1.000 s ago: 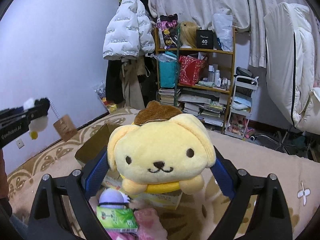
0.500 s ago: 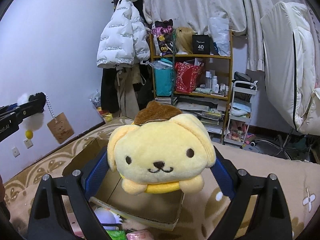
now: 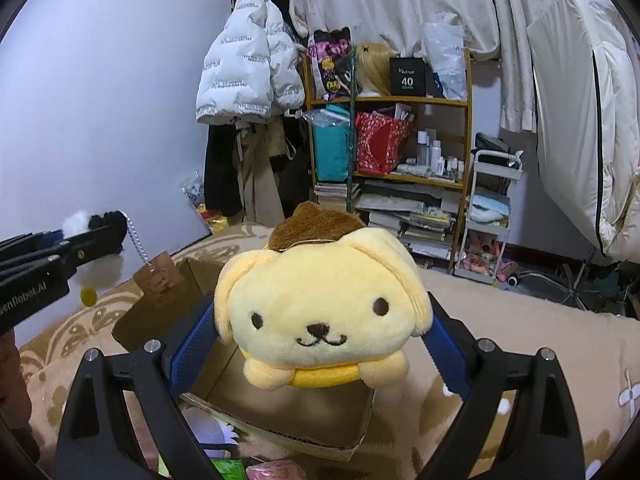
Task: Organize soft objects
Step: 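Lift the pom-pom with the left tool while the right tool carries the dog plush over the box, then open both tools to drop the pom-pom and dog plush into the box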
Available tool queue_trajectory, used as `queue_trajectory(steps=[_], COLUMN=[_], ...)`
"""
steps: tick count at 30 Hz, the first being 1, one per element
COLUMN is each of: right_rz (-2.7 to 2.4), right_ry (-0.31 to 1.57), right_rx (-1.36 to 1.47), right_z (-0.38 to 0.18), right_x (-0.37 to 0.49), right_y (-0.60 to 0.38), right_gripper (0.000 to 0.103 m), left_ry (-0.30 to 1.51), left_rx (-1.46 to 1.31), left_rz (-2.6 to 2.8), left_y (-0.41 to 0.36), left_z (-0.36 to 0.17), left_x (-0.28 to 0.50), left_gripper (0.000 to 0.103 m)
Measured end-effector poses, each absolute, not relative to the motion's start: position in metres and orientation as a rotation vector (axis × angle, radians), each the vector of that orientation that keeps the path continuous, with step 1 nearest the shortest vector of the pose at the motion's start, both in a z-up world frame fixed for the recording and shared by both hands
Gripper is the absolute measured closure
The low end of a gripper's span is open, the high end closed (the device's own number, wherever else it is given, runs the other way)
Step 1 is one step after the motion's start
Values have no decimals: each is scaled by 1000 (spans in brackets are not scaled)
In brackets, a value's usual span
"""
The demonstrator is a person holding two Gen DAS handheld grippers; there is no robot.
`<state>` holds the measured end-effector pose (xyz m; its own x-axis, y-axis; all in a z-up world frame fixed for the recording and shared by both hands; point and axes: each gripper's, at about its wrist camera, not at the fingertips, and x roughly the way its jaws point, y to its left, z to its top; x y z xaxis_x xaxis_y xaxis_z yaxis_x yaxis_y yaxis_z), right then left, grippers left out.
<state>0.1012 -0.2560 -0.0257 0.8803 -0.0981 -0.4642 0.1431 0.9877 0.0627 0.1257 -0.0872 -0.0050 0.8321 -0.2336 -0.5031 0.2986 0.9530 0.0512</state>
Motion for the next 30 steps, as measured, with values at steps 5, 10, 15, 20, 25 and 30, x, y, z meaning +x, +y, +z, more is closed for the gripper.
queue_trajectory(steps=[5, 10, 15, 20, 25, 30], right_rz=[-93, -80, -63, -65, -78, -90], right_ry=[519, 547, 577, 582, 575, 564], right_rx=[111, 62, 82, 86, 120, 140], right_z=[-37, -46, -50, -48, -42, -33], right_x=[106, 107, 110, 107, 97, 81], right_y=[-257, -250, -251, -253, -258, -260], right_gripper=[4, 2, 0, 0, 0, 0], left_ry=[603, 668, 702, 720, 707, 725], left_rx=[96, 101, 112, 149, 150, 133], left_rz=[-348, -355, -320, -303, -272, -256], left_y=[-89, -94, -95, -96, -88, -73], left_z=[-25, -39, -49, -49, -41, -30], left_x=[133, 140, 144, 142, 133, 122], left_gripper=[70, 68, 53, 38, 20, 11])
